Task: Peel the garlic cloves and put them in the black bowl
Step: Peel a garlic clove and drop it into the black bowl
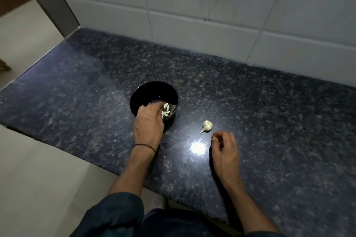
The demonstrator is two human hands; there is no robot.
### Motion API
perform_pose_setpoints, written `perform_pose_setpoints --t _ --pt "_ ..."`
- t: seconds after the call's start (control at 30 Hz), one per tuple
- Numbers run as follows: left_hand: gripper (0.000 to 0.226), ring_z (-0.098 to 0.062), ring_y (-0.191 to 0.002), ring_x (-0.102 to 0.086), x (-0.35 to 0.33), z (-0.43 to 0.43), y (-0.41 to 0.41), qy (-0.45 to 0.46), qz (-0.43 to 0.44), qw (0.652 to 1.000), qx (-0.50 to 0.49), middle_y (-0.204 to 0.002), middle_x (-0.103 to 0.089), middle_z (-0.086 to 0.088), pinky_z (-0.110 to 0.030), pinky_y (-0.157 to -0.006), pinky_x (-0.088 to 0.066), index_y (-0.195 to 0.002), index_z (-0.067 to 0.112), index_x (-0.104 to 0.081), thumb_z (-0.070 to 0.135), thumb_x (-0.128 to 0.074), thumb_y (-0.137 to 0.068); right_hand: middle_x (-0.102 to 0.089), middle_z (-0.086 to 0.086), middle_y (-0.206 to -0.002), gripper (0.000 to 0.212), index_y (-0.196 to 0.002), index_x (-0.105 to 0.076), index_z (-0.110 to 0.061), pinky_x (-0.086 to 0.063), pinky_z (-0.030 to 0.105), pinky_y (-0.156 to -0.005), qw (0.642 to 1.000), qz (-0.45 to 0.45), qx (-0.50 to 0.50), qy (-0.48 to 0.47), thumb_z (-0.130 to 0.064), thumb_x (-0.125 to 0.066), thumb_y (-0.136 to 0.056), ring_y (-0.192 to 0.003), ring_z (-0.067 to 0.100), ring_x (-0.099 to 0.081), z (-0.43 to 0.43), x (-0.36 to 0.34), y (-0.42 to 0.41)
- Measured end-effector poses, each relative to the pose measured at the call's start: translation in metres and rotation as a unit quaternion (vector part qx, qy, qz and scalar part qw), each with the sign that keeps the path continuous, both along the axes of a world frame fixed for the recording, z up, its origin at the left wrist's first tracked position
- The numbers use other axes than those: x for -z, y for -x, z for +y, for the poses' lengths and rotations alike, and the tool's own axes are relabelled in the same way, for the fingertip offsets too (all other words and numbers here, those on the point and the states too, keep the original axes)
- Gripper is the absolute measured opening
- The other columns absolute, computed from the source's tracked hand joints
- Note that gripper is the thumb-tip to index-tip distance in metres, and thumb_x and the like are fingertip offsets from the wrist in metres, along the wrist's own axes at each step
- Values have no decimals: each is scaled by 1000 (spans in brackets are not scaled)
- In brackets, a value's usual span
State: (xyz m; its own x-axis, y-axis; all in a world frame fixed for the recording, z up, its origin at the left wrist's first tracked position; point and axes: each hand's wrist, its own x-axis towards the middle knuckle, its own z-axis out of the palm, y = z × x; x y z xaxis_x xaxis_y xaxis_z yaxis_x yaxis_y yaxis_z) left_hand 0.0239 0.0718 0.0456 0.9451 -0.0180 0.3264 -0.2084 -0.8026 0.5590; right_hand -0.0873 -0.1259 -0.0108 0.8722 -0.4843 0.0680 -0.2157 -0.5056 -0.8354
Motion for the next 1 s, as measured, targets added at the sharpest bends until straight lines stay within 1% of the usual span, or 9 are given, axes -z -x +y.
perform_pose_setpoints --t 0.23,0.33,0.4,0.5,0.63,0.73,0.83,0.93,1.0 --pt "25 -23 -93 -62 -3 7 10 78 -48 994 56 -105 -73 -5 -30 -86 -48 -105 8 -73 -6 -63 -87 -58 -12 -93 8 -97 -63 -25 -44 22 -71 1000 1 16 -19 -19 -58 -99 -83 5 -57 -1 1 -2" --pt "25 -20 -98 -65 -2 -4 31 125 -52 985 111 -105 -72 -4 -31 -92 -51 -102 6 -74 -7 -60 -86 -61 -8 -96 7 -97 -66 -24 -44 16 -72 996 -3 55 -72 -19 -60 -99 -84 3 -58 1 -8 -5" --pt "24 -16 -98 -66 3 -16 44 150 -20 976 158 -104 -71 -1 -32 -91 -53 -101 8 -74 -4 -60 -87 -62 -4 -100 7 -99 -66 -21 -41 7 -72 993 1 81 -89 -20 -60 -99 -86 0 -57 3 -15 -7" --pt "22 -10 -89 -67 15 -32 54 186 61 959 204 -102 -69 5 -34 -82 -56 -101 13 -75 2 -59 -89 -60 0 -105 14 -105 -65 -15 -39 6 -76 994 12 95 -52 -28 -61 -99 -90 3 -57 8 -20 -15" --pt "22 -14 -85 -70 23 -42 54 241 155 940 185 -99 -70 9 -42 -81 -58 -99 19 -75 7 -59 -89 -52 2 -113 47 -114 -61 -13 -43 32 -94 992 85 94 30 -54 -65 -91 -107 17 -48 14 -17 -30" --pt "25 -16 -87 -71 25 -41 52 251 179 937 167 -99 -72 8 -43 -84 -58 -98 19 -75 0 -62 -90 -50 3 -112 38 -109 -61 -13 -39 36 -95 989 98 71 82 -47 -66 -92 -109 22 -46 18 -14 -36" --pt "21 -14 -89 -70 27 -39 49 258 197 933 156 -100 -73 10 -41 -87 -58 -102 19 -75 5 -63 -92 -48 -5 -108 27 -107 -62 -18 -36 35 -97 994 76 59 59 -41 -65 -94 -108 19 -48 22 -15 -34" --pt "20 -5 -94 -69 25 -40 45 291 230 918 138 -105 -74 9 -35 -91 -57 -111 18 -73 11 -65 -94 -54 -19 -100 16 -103 -62 -28 -47 43 -95 999 23 45 2 -38 -67 -93 -99 10 -58 27 -21 -27" --pt "25 -6 -98 -69 22 -42 43 346 274 887 134 -110 -73 7 -36 -88 -59 -119 21 -70 15 -66 -95 -61 -18 -98 14 -103 -61 -31 -53 44 -87 999 -9 23 -28 -32 -69 -92 -92 5 -62 30 -26 -22"
